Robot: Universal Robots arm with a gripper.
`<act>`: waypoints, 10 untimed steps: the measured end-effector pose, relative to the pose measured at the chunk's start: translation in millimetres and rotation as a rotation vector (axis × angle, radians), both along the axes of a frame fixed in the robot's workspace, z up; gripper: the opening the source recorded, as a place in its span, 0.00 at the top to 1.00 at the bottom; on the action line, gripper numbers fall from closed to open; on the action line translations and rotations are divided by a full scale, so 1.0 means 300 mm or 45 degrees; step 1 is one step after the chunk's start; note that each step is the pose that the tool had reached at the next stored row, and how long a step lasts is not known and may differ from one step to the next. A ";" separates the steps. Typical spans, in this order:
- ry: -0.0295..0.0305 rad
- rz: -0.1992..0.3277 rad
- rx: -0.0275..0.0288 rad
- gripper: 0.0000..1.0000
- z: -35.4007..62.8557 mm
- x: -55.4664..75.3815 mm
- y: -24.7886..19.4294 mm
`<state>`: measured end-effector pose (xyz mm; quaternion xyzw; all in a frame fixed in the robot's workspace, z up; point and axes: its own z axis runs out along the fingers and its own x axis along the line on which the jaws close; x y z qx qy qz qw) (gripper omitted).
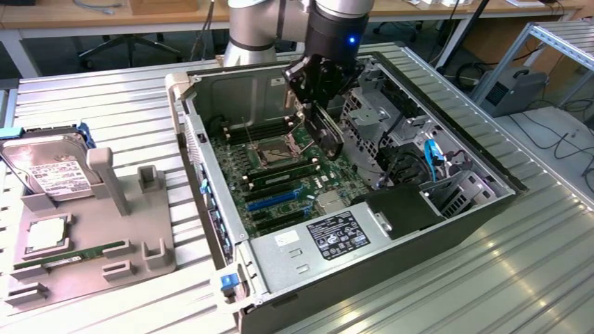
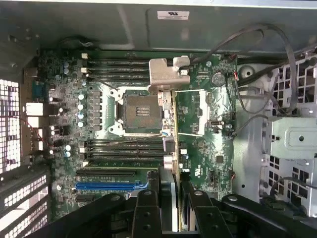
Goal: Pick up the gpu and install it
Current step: 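Insert the gpu into the slot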
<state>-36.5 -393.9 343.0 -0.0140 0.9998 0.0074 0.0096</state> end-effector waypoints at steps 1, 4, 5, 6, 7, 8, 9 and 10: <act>-0.0001 0.061 0.0001 0.73 0.000 0.000 0.000; 0.0000 0.095 0.0001 0.73 0.000 0.000 0.000; 0.0000 0.107 0.0000 0.73 0.000 0.000 0.000; -0.0001 0.121 0.0001 0.73 0.000 0.000 0.000; -0.0001 0.126 0.0001 0.73 0.000 0.000 0.000; -0.0001 0.131 0.0000 0.73 0.000 0.000 0.000; 0.0000 0.137 0.0000 0.73 0.000 0.000 0.000; 0.0000 0.141 0.0000 0.73 0.000 0.000 0.000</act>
